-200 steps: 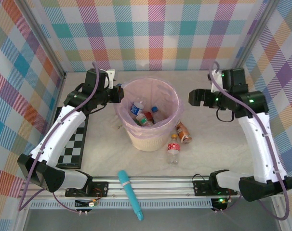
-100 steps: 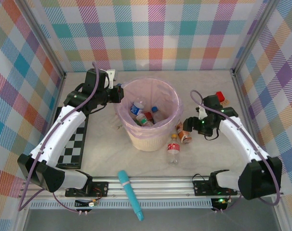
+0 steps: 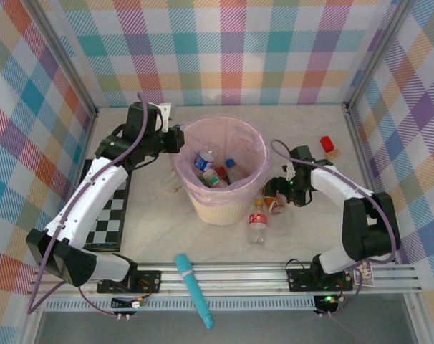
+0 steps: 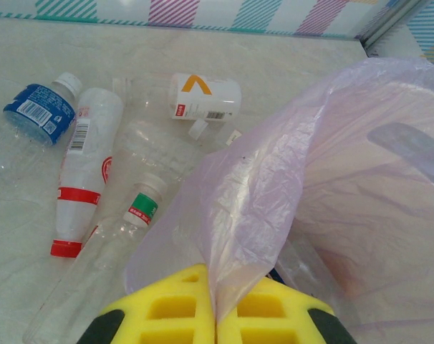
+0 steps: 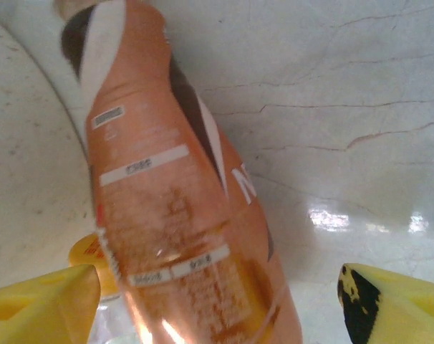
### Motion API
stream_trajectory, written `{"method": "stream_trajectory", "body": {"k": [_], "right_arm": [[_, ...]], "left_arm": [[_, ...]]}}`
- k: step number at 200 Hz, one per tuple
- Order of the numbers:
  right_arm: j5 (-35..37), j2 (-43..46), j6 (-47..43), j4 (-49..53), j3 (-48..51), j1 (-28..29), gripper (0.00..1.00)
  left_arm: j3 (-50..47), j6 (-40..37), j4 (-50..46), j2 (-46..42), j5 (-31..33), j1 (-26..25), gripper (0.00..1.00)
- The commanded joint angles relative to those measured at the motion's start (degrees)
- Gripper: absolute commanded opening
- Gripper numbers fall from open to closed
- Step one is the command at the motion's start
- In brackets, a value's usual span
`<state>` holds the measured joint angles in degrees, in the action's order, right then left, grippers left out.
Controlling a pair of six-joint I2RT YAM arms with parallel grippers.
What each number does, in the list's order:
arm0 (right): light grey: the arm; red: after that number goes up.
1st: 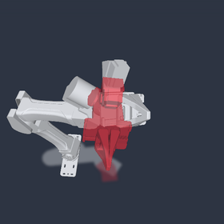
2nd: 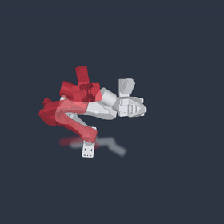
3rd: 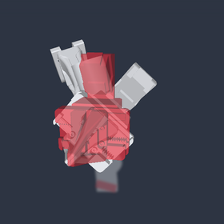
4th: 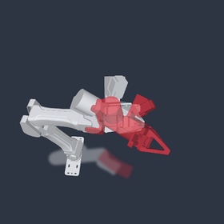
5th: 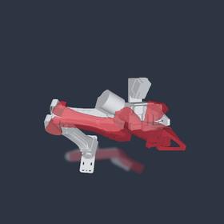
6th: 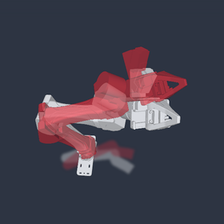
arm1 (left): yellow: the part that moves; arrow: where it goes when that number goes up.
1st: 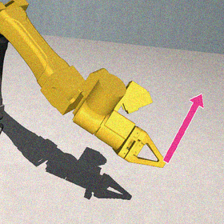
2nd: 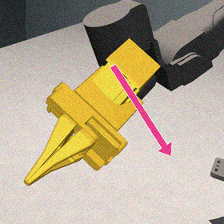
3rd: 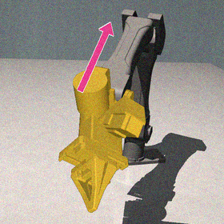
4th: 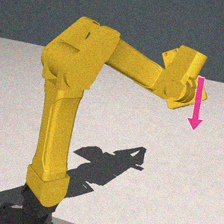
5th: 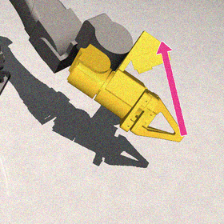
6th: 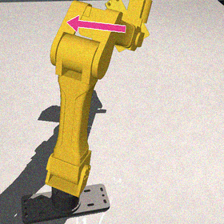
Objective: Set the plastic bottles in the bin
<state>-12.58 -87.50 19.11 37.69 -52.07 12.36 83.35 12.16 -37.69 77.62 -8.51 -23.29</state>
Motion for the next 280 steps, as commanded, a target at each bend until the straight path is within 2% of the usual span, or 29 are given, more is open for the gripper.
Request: {"method": "stream_trajectory", "body": {"k": [1, 74, 140, 180, 223, 280], "right_arm": [[-1.1, -2.6, 0.5, -3.0, -0.1, -0.1, 0.84], [1.6, -5.8, 1.4, -4.4, 0.9, -0.2, 0.65], [2.0, -4.2, -0.2, -1.4, -0.4, -1.4, 0.57], [-0.2, -3.0, -2.6, 1.4, -1.8, -5.2, 0.50], [0.7, 5.0, -5.5, 10.4, -8.5, -8.4, 0.49], [0.4, 10.5, -9.0, 23.2, -27.2, -8.6, 0.48]], "left_arm": [[-0.6, 1.9, 2.3, 0.3, -2.6, -0.3, 0.00], [-0.8, 1.6, 1.6, 0.0, -1.9, -0.3, 0.00], [-0.9, 1.6, 1.8, 0.0, -2.2, -0.3, 0.00], [-1.4, 2.1, 2.2, -0.2, -2.5, -0.3, 0.00], [-1.3, 2.4, 2.2, 0.3, -2.5, -0.3, 0.00], [-1.0, 2.7, 2.6, 1.1, -3.2, -0.3, 0.00]]}}
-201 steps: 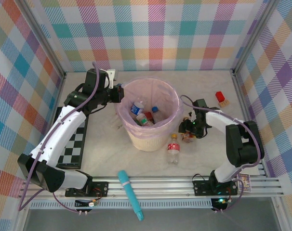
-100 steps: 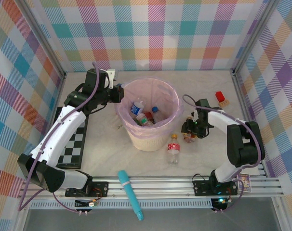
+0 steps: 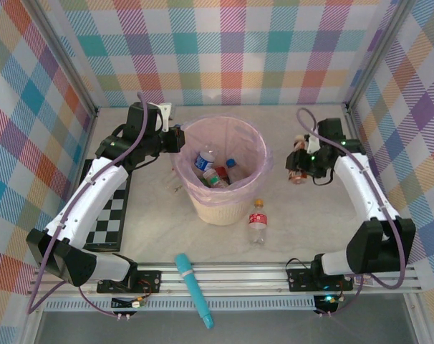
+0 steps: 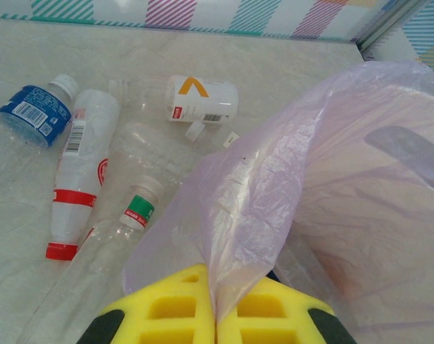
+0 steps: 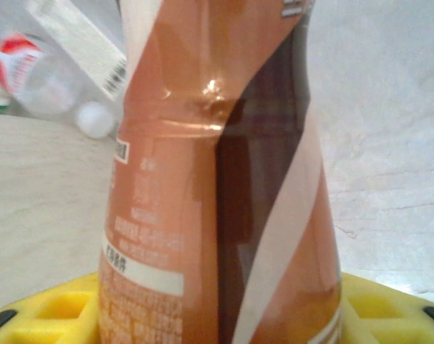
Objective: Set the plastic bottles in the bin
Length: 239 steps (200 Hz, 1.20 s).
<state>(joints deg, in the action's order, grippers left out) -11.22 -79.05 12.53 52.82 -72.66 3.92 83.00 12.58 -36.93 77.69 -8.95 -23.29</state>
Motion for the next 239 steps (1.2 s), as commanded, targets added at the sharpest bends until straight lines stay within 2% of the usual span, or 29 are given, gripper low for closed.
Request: {"method": "stream_trajectory", "body": {"k": [1, 11, 28, 34, 62, 93, 123, 140, 168, 206, 239], "right_arm": [[-1.2, 2.2, -2.5, 8.4, -7.4, -0.2, 0.47], [-2.4, 2.5, -2.5, 9.8, -10.9, -0.1, 0.45], [-5.6, 2.8, -2.3, 11.0, -16.6, 0.0, 0.27], [-6.7, 2.8, -2.4, 11.0, -18.5, 0.0, 0.24], [-10.2, 0.3, -2.7, 13.8, -28.0, 2.1, 0.23], [-10.0, -2.0, -1.5, 14.1, -35.5, 11.1, 0.21], [-5.9, -4.6, 0.8, 12.3, -37.4, 22.1, 0.21], [-3.4, -6.7, 1.6, 11.6, -37.0, 26.5, 0.22], [5.1, -11.9, 0.9, 14.3, -38.9, 32.8, 0.23], [11.1, -16.9, 1.5, 16.2, -38.2, 35.6, 0.26], [13.1, -20.0, 1.8, 15.4, -34.2, 37.4, 0.29]], "left_arm": [[-0.6, 2.3, 1.9, 1.0, -2.8, -0.3, 0.00], [-0.2, 2.0, 1.5, 1.3, -3.2, -0.3, 0.00], [-0.1, 1.9, 1.4, 1.3, -3.3, -0.3, 0.00], [-0.2, 1.8, 1.5, 1.2, -3.2, -0.3, 0.00], [-0.3, 2.1, 1.9, 1.4, -3.1, -0.2, 0.00], [-0.1, 2.1, 1.8, 1.5, -3.0, -0.3, 0.00], [-0.2, 2.2, 1.7, 1.5, -3.3, -0.3, 0.00], [-0.3, 2.3, 2.0, 1.3, -3.2, -0.3, 0.00], [0.1, 1.9, 1.5, 1.2, -3.1, -0.3, 0.00], [0.1, 1.9, 1.3, 0.9, -2.8, -0.2, 0.00], [0.1, 1.9, 1.4, 0.9, -2.8, -0.3, 0.00]]}}
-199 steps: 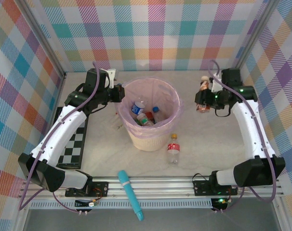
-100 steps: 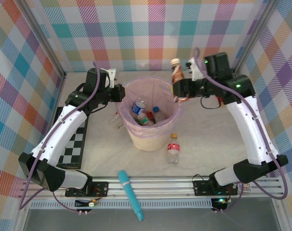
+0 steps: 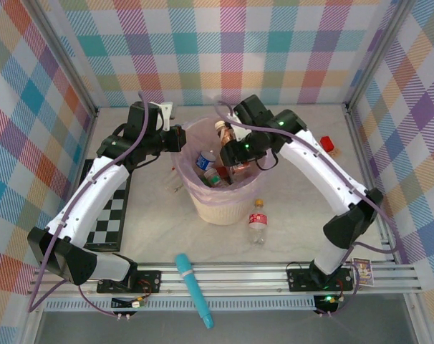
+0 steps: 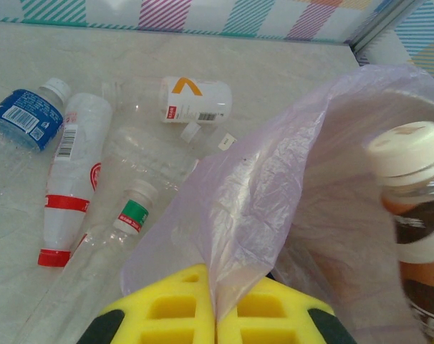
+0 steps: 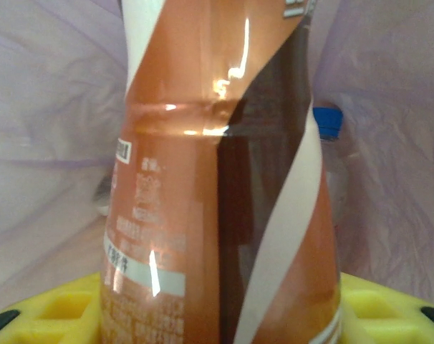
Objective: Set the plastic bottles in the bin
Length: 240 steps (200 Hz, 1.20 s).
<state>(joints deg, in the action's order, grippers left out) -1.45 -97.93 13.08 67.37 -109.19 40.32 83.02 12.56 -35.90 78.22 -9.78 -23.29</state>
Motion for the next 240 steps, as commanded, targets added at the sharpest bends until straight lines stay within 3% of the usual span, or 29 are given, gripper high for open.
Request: {"method": "stream_trajectory", "body": {"k": [1, 30, 49, 72, 87, 162, 202, 240], "right_arm": [[3.4, -1.2, 1.3, 0.8, 2.5, 1.1, 0.29], [3.3, -2.5, 2.2, -2.9, 8.1, 1.2, 0.38], [2.7, -3.6, 2.4, -4.3, 10.2, 1.3, 0.54], [2.2, -4.3, 2.4, -5.7, 11.7, 1.4, 0.81], [2.0, -4.8, 2.1, -5.6, 11.7, 1.4, 0.88], [-1.3, 0.1, -0.9, -3.8, 2.8, 1.6, 1.00], [-3.8, 5.0, -2.1, -1.9, -3.5, 1.5, 0.99], [-6.8, 12.2, -0.8, -1.8, -3.4, -0.2, 0.99]], "left_arm": [[0.1, 1.9, 0.3, 0.4, -2.0, -0.3, 0.00], [-0.1, 1.9, 0.6, 0.7, -2.2, -0.3, 0.00], [-0.1, 1.8, 0.5, 0.6, -2.2, -0.3, 0.00], [-0.3, 1.7, 0.3, 0.5, -2.0, -0.3, 0.00], [-0.4, 1.7, 0.4, 0.5, -2.1, -0.3, 0.00], [0.0, 1.7, 0.4, 0.6, -2.3, -0.3, 0.00], [-0.1, 1.7, 0.4, 0.7, -2.3, -0.3, 0.00], [0.0, 1.6, 0.4, 0.7, -2.5, -0.3, 0.00]]}}
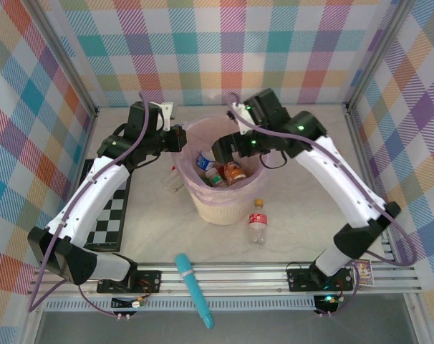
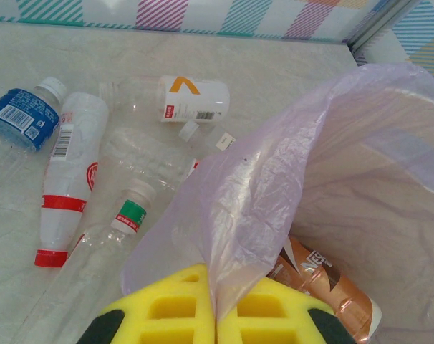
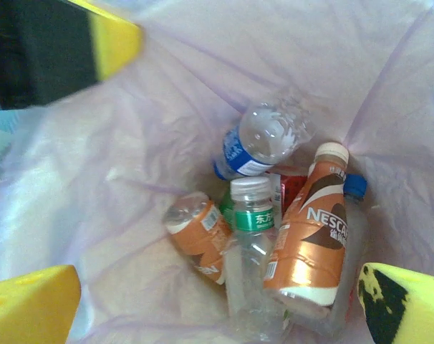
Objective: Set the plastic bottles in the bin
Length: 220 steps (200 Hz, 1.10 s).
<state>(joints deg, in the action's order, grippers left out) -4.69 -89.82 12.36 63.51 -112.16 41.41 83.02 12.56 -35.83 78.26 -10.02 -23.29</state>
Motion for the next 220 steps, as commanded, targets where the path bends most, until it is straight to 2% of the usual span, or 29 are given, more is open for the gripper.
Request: {"method": "stream_trajectory", "body": {"k": [1, 18, 47, 75, 102, 135, 157, 193, 220], "right_arm": [[-3.6, 4.3, 0.0, 2.1, -0.4, -1.5, 0.99], [-6.2, 9.1, 3.5, 1.8, 1.5, -5.1, 0.99], [-10.4, 18.6, 9.2, 2.4, 7.9, -15.7, 0.99], [-8.5, 25.5, 10.7, 9.4, 14.1, -22.4, 1.00], [-8.1, 31.2, 12.4, 14.3, 23.6, -26.7, 0.96], [-9.7, 37.9, 15.6, 12.7, 37.3, -27.6, 0.92], [-15.9, 43.4, 18.8, 5.3, 50.5, -27.6, 0.89], [-25.7, 44.6, 22.3, -6.0, 70.3, -27.4, 0.89], [-30.4, 44.0, 24.8, -14.7, 78.5, -26.6, 0.89]], "left_arm": [[0.0, 1.6, 0.3, 0.7, -2.2, -0.2, 0.00], [0.0, 1.5, 0.2, 0.6, -2.2, -0.3, 0.00], [-0.2, 1.5, 0.5, 0.7, -2.3, -0.3, 0.00], [-0.6, 1.6, 0.6, 0.7, -2.3, -0.3, 0.00], [-0.8, 1.7, 0.5, 0.3, -2.7, -0.3, 0.00], [-1.2, 1.5, 0.5, -0.2, -1.8, -0.3, 0.00], [-1.3, 1.5, 0.6, 0.2, -2.2, -0.3, 0.00], [-0.9, 1.6, 0.4, 0.0, -2.1, -0.3, 0.00], [-0.9, 1.7, -0.2, -0.5, -1.4, -0.2, 0.00]]}}
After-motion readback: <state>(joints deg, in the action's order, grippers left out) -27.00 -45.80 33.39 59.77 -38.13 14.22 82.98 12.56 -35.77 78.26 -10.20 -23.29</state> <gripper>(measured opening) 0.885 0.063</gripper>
